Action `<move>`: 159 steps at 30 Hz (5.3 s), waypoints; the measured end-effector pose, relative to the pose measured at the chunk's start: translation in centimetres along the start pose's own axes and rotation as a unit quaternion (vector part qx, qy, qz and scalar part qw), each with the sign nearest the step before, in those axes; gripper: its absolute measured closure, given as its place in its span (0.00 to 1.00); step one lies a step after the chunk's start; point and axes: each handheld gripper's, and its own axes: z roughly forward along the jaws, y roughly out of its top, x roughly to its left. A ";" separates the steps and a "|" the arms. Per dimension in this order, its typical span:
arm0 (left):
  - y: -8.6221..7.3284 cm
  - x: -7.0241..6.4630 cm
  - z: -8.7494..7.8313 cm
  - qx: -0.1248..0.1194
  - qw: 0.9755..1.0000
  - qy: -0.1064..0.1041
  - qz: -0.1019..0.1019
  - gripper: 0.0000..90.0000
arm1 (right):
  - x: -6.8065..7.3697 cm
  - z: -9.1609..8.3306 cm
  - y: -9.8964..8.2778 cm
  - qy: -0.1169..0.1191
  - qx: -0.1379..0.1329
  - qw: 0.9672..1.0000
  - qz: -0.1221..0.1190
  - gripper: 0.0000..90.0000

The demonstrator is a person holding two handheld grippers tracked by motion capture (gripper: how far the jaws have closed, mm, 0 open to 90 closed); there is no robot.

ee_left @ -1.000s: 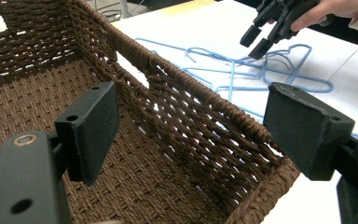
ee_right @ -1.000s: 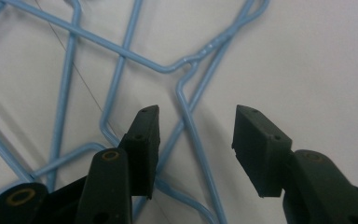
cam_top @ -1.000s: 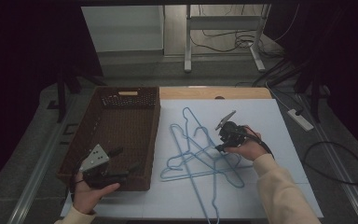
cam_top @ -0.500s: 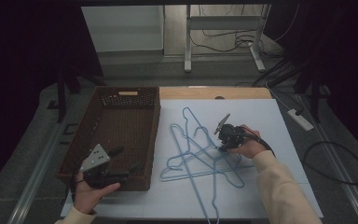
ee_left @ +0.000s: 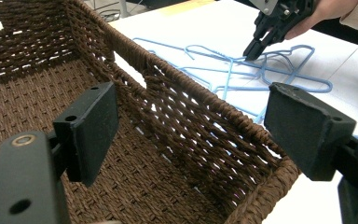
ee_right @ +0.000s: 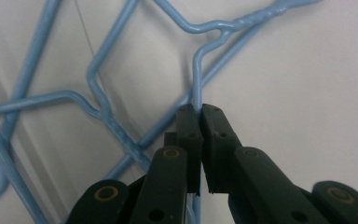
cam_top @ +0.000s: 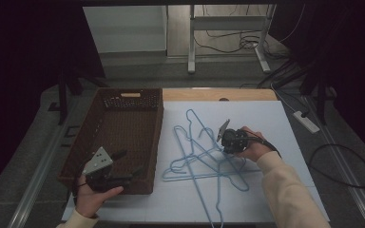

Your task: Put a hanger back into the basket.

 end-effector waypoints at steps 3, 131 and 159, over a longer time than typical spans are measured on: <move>0.0 0.0 0.0 0.000 1.000 0.000 0.000 0.21 | 0.1 -0.4 -0.1 -0.007 -0.005 1.000 -0.007 0.97; 8.0 -9.2 9.4 0.150 0.969 -0.184 0.064 0.96 | 6.8 -13.1 -4.4 0.009 -0.335 0.942 -0.003 0.72; 9.9 -2.6 3.6 0.053 0.992 -0.111 0.007 0.96 | 8.4 -10.1 -9.7 -0.058 -0.397 0.891 0.214 0.21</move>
